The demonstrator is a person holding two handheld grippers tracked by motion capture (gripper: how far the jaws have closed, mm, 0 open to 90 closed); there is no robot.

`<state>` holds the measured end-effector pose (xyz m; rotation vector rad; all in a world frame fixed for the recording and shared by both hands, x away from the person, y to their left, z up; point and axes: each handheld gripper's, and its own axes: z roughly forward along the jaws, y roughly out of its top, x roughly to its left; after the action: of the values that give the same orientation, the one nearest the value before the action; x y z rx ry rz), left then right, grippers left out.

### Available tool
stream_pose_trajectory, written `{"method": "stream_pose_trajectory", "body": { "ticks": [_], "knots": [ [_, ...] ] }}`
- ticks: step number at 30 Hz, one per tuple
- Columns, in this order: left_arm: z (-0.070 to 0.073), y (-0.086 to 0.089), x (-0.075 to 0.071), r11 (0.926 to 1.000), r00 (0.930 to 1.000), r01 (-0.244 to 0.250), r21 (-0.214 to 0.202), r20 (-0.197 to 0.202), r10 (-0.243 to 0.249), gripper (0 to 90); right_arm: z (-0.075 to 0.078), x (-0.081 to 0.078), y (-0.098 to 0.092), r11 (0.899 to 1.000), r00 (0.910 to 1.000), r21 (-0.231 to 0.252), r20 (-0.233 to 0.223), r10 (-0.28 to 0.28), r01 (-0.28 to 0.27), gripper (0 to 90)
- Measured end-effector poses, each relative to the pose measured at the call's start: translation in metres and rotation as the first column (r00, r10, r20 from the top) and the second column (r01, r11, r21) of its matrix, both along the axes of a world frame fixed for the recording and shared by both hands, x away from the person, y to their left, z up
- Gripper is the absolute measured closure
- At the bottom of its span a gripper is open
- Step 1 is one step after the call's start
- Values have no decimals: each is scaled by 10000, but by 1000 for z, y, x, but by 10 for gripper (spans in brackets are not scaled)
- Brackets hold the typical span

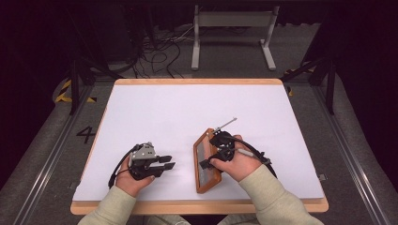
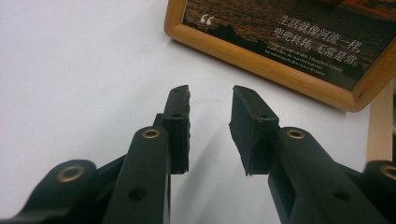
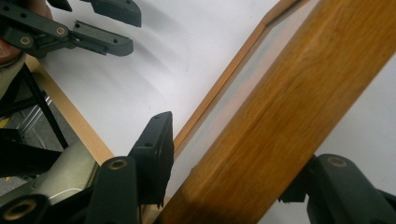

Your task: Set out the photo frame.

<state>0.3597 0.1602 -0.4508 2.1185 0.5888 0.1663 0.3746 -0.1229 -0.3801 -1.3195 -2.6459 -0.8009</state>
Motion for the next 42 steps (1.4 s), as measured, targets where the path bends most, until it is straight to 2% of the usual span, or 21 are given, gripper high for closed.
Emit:
{"method": "stream_pose_trajectory", "body": {
  "ticks": [4,7,13,17,19,21,26,30,33,35,37,39,40,41,42],
  "knots": [
    [0,1,1,10000,10000,-60,-53,-2,60,684,-1,-1,-1,9987,9981,128,-372,-492,497,522],
    [0,3,1,9999,9999,-132,-86,-22,132,685,0,-2,0,9964,9945,-36,-615,-842,842,555],
    [1,10,3,9992,9994,-343,-188,-9,343,685,1,-3,2,9931,9906,-224,-718,-1161,1148,597],
    [1,16,4,9982,9988,-490,-357,-65,488,686,6,-1,0,9905,9887,-266,-624,-1365,1351,685],
    [1,18,4,9974,9984,-572,-430,-52,570,687,8,1,-1,9918,9898,-94,-626,-1277,1273,716],
    [1,21,5,9966,9978,-660,-493,-61,658,688,9,2,0,9925,9913,-170,-503,-1215,1208,718],
    [1,29,6,9938,9958,-910,-643,-114,905,690,15,6,1,9957,9955,-384,-407,-861,846,716],
    [1,36,8,9893,9923,-1241,-772,-126,1235,681,26,10,0,9972,9992,-635,47,-401,404,716],
    [0,40,9,9840,9875,-1579,-830,-166,1571,655,36,14,-1,9977,9984,-674,557,124,-86,716],
    [-1,43,8,9806,9841,-1773,-836,-64,1774,638,42,18,-1,9958,9934,-702,949,648,-582,716],
    [-1,45,7,9781,9815,-1909,-824,5,1916,605,47,22,-1,9904,9848,-868,1273,1184,-1079,716],
    [-1,47,6,9751,9786,-2047,-859,51,2058,590,51,26,-1,9815,9731,-1111,1535,1717,-1556,717],
    [-1,48,6,9732,9768,-2131,-871,51,2143,568,54,30,0,9729,9623,-1315,1715,2112,-1900,717],
    [-1,49,5,9719,9752,-2198,-849,68,2211,568,54,30,0,9729,9623,-1315,1715,2112,-1900,717],
    [-2,50,5,9713,9746,-2222,-846,91,2237,565,55,33,1,9669,9552,-1440,1803,2348,-2105,717]
  ]
}}
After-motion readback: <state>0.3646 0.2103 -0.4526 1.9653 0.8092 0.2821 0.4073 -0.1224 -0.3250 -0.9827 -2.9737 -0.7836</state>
